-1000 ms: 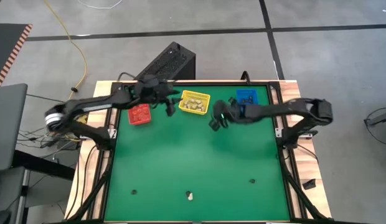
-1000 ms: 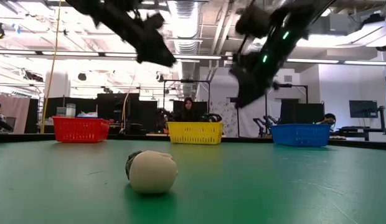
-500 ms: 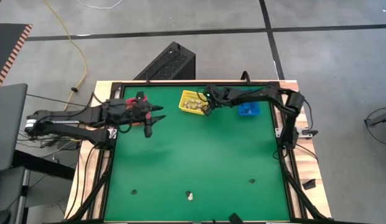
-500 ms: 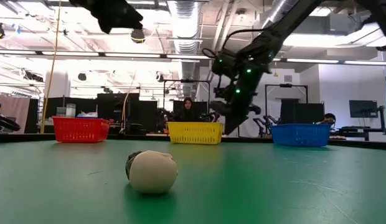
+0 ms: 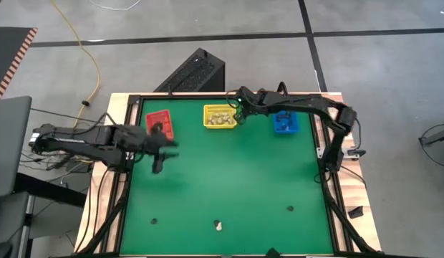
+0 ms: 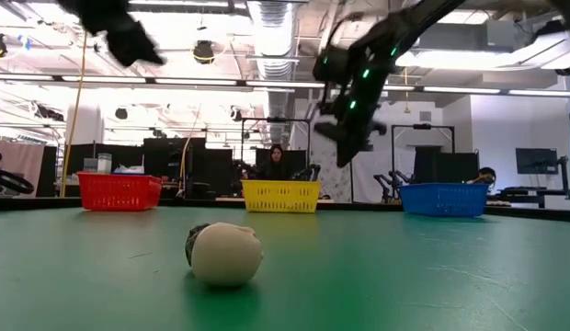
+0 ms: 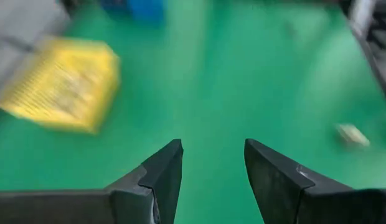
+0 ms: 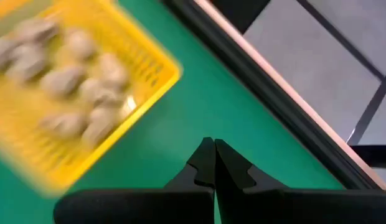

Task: Sort Halloween decoration
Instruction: Put the purple skull toy into the blue bin

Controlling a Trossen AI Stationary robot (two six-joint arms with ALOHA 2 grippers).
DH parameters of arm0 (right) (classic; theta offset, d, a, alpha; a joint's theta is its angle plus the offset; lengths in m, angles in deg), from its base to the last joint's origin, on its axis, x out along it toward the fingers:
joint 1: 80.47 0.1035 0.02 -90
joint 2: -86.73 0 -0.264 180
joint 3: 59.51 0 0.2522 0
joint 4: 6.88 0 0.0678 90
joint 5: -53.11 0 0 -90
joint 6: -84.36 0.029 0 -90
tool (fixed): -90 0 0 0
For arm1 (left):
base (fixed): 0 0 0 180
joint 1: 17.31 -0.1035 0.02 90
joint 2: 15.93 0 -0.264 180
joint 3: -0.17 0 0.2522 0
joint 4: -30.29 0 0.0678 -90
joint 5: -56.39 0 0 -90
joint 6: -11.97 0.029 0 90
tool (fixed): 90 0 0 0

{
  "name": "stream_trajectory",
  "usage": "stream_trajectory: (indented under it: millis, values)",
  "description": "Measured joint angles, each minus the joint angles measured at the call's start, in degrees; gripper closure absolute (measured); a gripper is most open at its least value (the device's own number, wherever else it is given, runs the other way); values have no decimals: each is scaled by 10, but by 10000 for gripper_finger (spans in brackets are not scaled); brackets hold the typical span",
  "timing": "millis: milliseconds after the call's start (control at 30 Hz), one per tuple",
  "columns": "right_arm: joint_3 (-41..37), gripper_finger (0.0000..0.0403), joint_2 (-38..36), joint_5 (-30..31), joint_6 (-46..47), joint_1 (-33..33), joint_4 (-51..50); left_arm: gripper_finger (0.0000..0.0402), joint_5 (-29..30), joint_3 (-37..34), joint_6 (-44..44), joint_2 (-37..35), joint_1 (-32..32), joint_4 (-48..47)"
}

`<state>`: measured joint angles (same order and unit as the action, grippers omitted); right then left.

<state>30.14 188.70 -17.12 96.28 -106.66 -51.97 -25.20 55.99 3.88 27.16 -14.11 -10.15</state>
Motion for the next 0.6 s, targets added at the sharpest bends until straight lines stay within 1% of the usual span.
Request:
stream_trajectory:
  millis: [67,133,200,267,333,467,533,600]
  values:
    - [-18,381,-36,2,-2,34,-20,239,-32,0,-47,11,42,-47]
    - [-41,381,-68,1,0,80,-20,239,-47,0,-92,30,106,-67]
    - [-69,381,-97,2,15,130,-14,239,-49,0,-127,53,182,-61]
    - [-94,381,-126,17,37,183,6,239,-36,0,-170,86,261,-59]
    - [-117,380,-149,41,54,236,37,239,-1,0,-215,127,339,-51]
    - [-146,376,-165,91,75,332,99,239,101,0,-275,223,481,-2]
    - [-142,376,-165,96,67,358,113,239,160,0,-310,271,538,30]
    - [-135,376,-166,100,70,374,112,239,209,0,-365,314,584,44]
